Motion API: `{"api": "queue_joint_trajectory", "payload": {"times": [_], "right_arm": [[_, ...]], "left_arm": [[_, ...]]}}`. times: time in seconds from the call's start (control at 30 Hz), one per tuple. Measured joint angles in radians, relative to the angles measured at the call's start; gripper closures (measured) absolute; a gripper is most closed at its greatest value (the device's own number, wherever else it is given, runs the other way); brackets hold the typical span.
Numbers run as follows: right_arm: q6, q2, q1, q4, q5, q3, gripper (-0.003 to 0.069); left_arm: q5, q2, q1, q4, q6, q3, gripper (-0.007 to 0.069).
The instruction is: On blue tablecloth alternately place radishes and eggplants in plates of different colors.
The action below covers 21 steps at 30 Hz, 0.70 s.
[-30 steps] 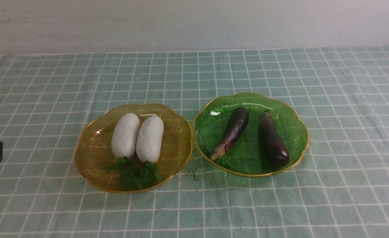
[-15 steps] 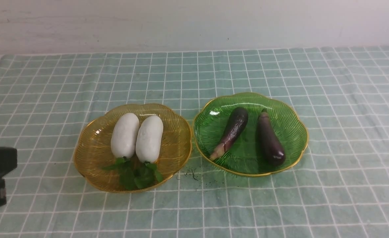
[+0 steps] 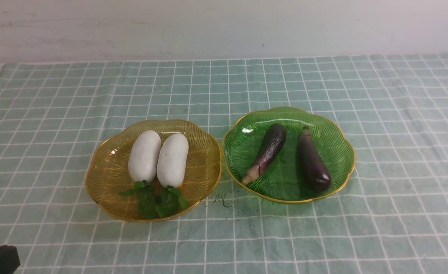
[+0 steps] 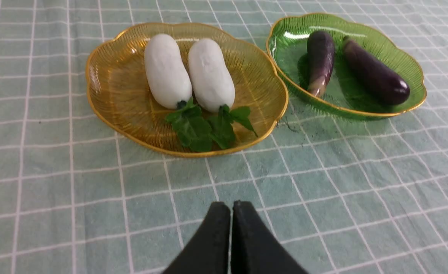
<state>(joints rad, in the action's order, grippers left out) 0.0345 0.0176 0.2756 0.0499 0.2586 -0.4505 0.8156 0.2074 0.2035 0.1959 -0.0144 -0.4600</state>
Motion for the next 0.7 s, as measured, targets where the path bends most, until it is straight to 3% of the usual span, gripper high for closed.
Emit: {"api": "queue_joint_trajectory", "payload": {"times": [0.33, 0.53, 0.7], "right_arm": [[0.0, 0.0, 0.0, 0.0, 0.001, 0.0, 0.0671], [0.0, 0.0, 0.0, 0.0, 0.002, 0.0, 0.0671], [0.0, 0.0, 0.0, 0.0, 0.003, 0.0, 0.0671]], "left_arm": [[-0.017, 0.0, 0.0, -0.017, 0.072, 0.001, 0.0632], [-0.289, -0.059, -0.02, -0.142, 0.117, 0.082, 0.0632], [-0.462, -0.179, -0.104, -0.176, 0.102, 0.276, 0.0632]]}}
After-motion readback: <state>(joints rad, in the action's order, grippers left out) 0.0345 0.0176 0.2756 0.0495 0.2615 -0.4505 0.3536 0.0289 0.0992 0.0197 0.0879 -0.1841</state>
